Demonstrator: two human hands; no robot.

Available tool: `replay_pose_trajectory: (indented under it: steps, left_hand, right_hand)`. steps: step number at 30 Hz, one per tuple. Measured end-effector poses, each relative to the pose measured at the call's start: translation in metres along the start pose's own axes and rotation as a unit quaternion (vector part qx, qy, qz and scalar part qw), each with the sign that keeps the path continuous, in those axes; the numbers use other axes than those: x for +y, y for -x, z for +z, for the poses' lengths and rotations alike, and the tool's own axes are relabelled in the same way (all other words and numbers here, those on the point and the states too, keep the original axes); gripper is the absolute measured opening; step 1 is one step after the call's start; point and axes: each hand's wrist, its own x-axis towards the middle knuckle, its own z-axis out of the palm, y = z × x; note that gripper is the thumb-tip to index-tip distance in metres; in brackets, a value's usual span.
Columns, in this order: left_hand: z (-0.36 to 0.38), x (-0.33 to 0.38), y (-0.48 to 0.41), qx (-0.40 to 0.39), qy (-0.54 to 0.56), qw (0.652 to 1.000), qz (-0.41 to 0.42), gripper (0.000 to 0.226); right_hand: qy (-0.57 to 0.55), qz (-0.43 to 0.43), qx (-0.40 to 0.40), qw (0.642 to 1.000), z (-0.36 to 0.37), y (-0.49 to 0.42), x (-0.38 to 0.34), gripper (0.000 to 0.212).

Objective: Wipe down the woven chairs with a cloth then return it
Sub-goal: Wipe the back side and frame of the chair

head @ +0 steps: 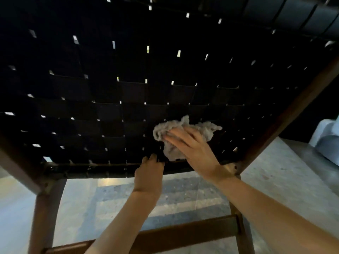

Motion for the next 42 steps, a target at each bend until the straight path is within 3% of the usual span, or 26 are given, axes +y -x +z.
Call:
replay_pose_trajectory:
  steps: [4,6,9,17,22,27,32,36,39,42]
  left_hand:
    - [0.006,-0.012,0.008,0.011,0.057,0.998,0.009,0.058]
    - [0.005,-0.011,0.008,0.015,0.068,0.998,0.009,0.059]
    - [0.006,-0.004,0.012,0.033,0.060,0.998,0.001,0.056]
    - [0.005,0.014,0.013,0.049,0.006,0.999,-0.020,0.047]
    - [-0.001,0.011,0.008,0.060,0.031,0.997,-0.029,0.035]
    - [-0.001,0.008,0.006,0.077,0.037,0.996,-0.022,0.031]
    - [0.001,0.012,0.003,0.080,0.004,0.997,-0.015,0.030]
    - [0.001,0.011,0.001,0.076,-0.026,0.997,-0.017,0.030]
    - [0.000,0.012,0.001,0.064,-0.021,0.997,-0.027,0.029]
    - [0.002,0.016,0.001,0.055,-0.026,0.998,-0.035,0.029]
  right_hand:
    - [-0.033,0.045,-0.093,0.994,0.019,0.043,-0.016,0.047]
    - [-0.054,0.069,-0.098,0.991,0.018,0.042,-0.020,0.045]
    - [-0.046,0.025,-0.091,0.994,-0.005,0.033,-0.016,0.045]
    - [0.053,-0.007,0.158,0.986,-0.111,-0.044,0.026,0.037]
    - [0.079,0.023,0.210,0.974,-0.120,-0.072,0.043,0.049]
    - [0.052,0.073,0.183,0.979,-0.109,-0.085,0.046,0.060]
    - [0.060,0.042,0.150,0.986,-0.077,-0.058,0.043,0.059]
    - [0.051,0.015,-0.011,0.999,-0.031,0.005,0.031,0.074]
    - [0.056,0.015,-0.146,0.988,0.000,0.055,0.018,0.093]
    - [0.040,0.035,-0.165,0.985,0.008,0.068,0.008,0.089]
